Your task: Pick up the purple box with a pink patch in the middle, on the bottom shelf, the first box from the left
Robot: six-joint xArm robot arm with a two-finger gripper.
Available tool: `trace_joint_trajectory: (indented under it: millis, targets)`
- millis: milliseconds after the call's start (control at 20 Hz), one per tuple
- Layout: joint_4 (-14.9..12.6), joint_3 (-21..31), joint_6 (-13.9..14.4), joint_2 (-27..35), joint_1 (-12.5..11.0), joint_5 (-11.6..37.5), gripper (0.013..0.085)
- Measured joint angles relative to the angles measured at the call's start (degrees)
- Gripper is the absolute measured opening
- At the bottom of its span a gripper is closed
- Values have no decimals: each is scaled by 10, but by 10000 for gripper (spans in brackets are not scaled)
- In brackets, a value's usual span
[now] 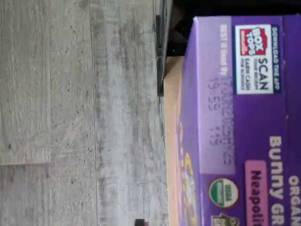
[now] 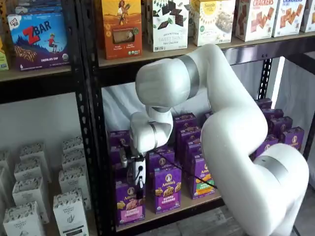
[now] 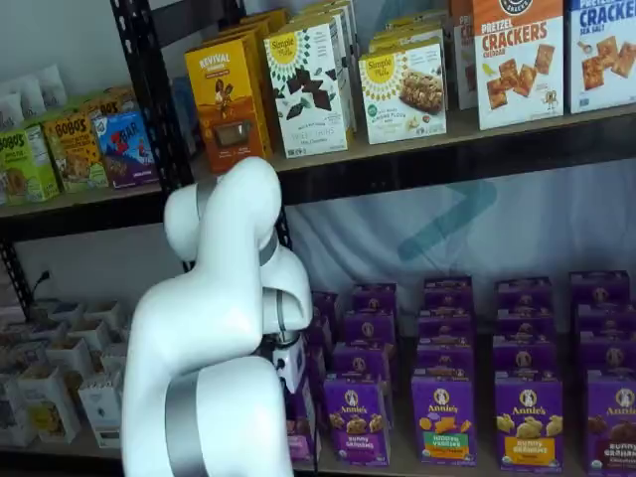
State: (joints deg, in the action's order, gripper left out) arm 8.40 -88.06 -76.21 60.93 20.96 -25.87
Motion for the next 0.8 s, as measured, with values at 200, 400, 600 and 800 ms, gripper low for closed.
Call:
trace_joint_trajectory:
  millis: [200, 400, 600, 800]
  targets:
    - [-6, 0, 5, 0, 0, -2, 650]
    - [-9, -1, 7, 1, -1, -3, 650]
    - [-7, -3, 5, 2, -1, -5, 570]
    - [-5, -5, 5, 3, 0, -8, 490]
